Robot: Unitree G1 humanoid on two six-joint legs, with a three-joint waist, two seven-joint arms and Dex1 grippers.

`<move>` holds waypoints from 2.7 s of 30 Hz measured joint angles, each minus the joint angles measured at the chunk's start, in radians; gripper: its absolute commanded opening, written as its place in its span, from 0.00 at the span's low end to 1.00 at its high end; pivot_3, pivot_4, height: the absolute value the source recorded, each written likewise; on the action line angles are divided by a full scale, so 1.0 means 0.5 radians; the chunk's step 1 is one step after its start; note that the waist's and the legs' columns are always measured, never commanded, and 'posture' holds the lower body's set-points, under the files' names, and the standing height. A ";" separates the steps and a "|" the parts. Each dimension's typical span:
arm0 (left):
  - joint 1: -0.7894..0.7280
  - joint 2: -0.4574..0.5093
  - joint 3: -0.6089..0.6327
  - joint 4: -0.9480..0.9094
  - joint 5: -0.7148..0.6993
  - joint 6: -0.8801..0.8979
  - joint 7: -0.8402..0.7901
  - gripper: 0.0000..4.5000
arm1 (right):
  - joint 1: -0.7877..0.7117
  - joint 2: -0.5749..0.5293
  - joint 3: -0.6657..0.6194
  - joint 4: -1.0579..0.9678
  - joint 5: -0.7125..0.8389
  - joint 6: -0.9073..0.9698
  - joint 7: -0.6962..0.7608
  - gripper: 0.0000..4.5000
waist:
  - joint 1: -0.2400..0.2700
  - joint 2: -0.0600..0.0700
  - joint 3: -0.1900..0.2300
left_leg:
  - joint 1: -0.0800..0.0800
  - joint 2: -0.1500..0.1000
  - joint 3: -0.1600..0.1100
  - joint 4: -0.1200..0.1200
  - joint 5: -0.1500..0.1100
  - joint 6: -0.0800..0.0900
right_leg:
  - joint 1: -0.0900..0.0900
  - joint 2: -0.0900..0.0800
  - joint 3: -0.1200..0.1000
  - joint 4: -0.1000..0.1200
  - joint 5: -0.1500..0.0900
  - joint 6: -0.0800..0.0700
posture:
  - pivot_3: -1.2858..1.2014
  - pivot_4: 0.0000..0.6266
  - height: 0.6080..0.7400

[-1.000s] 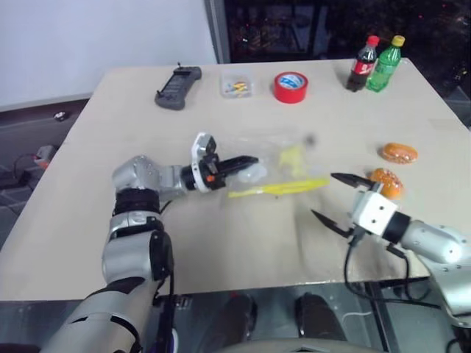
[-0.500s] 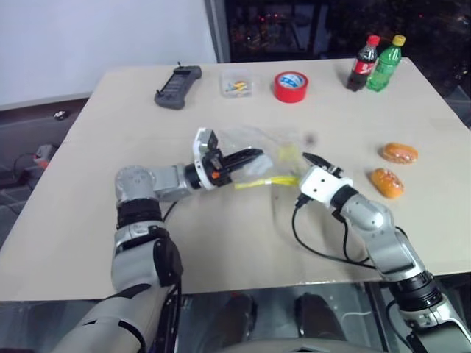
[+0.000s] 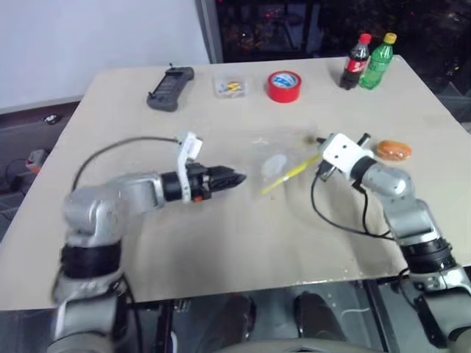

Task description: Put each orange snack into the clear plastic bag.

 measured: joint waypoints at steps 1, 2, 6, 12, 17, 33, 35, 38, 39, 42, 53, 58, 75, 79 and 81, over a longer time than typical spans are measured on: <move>0.071 0.049 -0.059 -0.094 0.131 -0.217 -0.052 0.58 | -0.050 0.006 0.003 0.044 0.017 0.031 0.027 0.00 | 0.002 0.000 0.000 | 0.001 0.001 0.000 -0.002 0.000 0.000 | 0.000 0.000 0.000 0.000 0.000 0.000 | 0.52 0.24 1.00; 0.139 0.097 -0.122 -0.166 0.264 -0.416 -0.083 0.58 | -0.095 0.011 0.006 0.070 0.026 0.064 0.052 0.00 | 0.002 0.001 0.001 | 0.001 0.001 0.001 -0.007 0.001 -0.001 | -0.001 0.000 0.001 -0.002 0.000 -0.001 | 0.52 0.24 1.00; 0.217 0.107 -0.278 -0.240 0.638 -0.864 -0.041 0.58 | -0.217 0.020 0.012 0.126 0.038 0.153 0.106 0.00 | 0.019 0.001 0.001 | 0.001 0.002 0.000 -0.012 0.001 -0.002 | -0.004 0.001 0.001 -0.002 0.000 -0.001 | 0.52 0.24 1.00; 0.158 -0.077 -0.636 -0.224 1.292 -1.217 0.267 0.58 | -0.325 0.140 0.071 0.114 0.095 0.370 0.176 0.00 | 0.041 0.001 0.001 | -0.001 0.001 0.001 -0.011 0.001 -0.002 | -0.005 0.000 0.001 -0.004 0.001 -0.001 | 0.52 0.24 1.00; 0.189 -0.215 -0.721 -0.225 1.416 -1.194 0.326 0.58 | -0.421 0.191 0.077 0.110 0.110 0.504 0.187 0.00 | 0.033 0.001 0.001 | -0.003 0.002 0.000 -0.011 0.002 -0.002 | -0.009 0.002 0.001 -0.002 0.001 -0.001 | 0.52 0.24 1.00; 0.123 -0.361 -0.743 -0.042 1.604 -1.195 0.372 0.30 | -0.480 0.271 0.104 0.072 0.137 0.656 0.189 0.00 | 0.036 0.001 0.001 | -0.004 0.001 0.000 -0.010 0.002 -0.002 | -0.009 0.002 0.001 -0.001 0.001 -0.001 | 0.52 0.24 1.00; 0.103 -0.361 -0.762 -0.003 1.635 -1.235 0.371 0.06 | -0.476 0.274 0.106 0.049 0.142 0.677 0.189 0.00 | 0.036 0.001 0.001 | -0.004 0.001 0.000 -0.010 0.002 -0.002 | -0.009 0.002 0.001 -0.001 0.001 -0.001 | 0.52 0.24 1.00; 0.073 -0.351 -0.770 0.054 1.681 -1.305 0.363 0.01 | -0.442 0.269 0.115 -0.006 0.147 0.709 0.189 0.00 | 0.036 0.001 0.001 | -0.004 0.001 0.000 -0.010 0.002 -0.002 | -0.009 0.002 0.000 -0.001 0.001 -0.001 | 0.52 0.24 1.00; 0.056 -0.337 -0.763 0.084 1.685 -1.331 0.354 0.01 | -0.412 0.261 0.118 -0.021 0.153 0.718 0.189 0.00 | 0.037 0.001 0.001 | -0.004 0.001 0.000 -0.010 0.002 -0.002 | -0.009 0.002 0.000 -0.001 0.001 -0.001 | 0.52 0.24 1.00; 0.047 -0.327 -0.733 0.118 1.685 -1.358 0.345 0.00 | -0.356 0.207 0.132 -0.062 0.159 0.719 0.214 0.06 | 0.037 0.001 0.001 | -0.005 0.001 0.000 -0.010 0.002 -0.002 | -0.009 0.001 0.000 -0.001 0.001 -0.001 | 0.52 0.24 1.00; -0.105 -0.263 -0.532 0.304 1.641 -1.418 0.282 0.00 | 0.082 -0.056 -0.120 -0.676 0.335 1.018 0.281 0.20 | 0.036 0.001 0.001 | -0.006 0.002 -0.002 -0.009 0.002 -0.002 | -0.010 0.002 -0.002 -0.001 0.001 -0.001 | 0.52 0.24 1.00; -0.105 -0.265 -0.532 0.324 1.640 -1.438 0.262 0.00 | 0.145 0.187 -0.268 -0.949 0.626 1.440 0.228 0.02 | 0.035 0.001 0.001 | -0.006 0.002 -0.002 -0.009 0.002 -0.002 | -0.009 0.001 -0.001 0.000 0.001 -0.001 | 0.52 0.24 1.00; -0.091 -0.280 -0.535 0.330 1.641 -1.470 0.235 0.00 | -0.083 0.893 -0.230 -0.796 0.907 1.720 -0.304 0.02 | 0.031 0.001 0.001 | -0.006 0.001 -0.003 -0.009 0.002 -0.002 | -0.010 0.001 -0.003 0.002 0.001 -0.001 | 0.52 0.24 1.00; -0.065 -0.286 -0.540 0.299 1.640 -1.470 0.220 0.00 | -0.090 0.976 -0.251 -0.738 0.935 1.712 -0.384 0.02 | 0.021 0.001 0.001 | -0.006 0.001 -0.003 -0.009 0.002 -0.003 | -0.012 0.002 -0.002 0.003 0.001 -0.001 | 0.52 0.24 1.00; -0.065 -0.286 -0.540 0.294 1.640 -1.470 0.211 0.00 | -0.094 1.045 -0.279 -0.712 0.963 1.712 -0.435 0.02 | 0.012 0.001 0.000 | -0.006 0.001 -0.003 -0.009 0.002 -0.003 | -0.012 0.002 -0.002 0.004 0.001 -0.001 | 0.52 0.24 1.00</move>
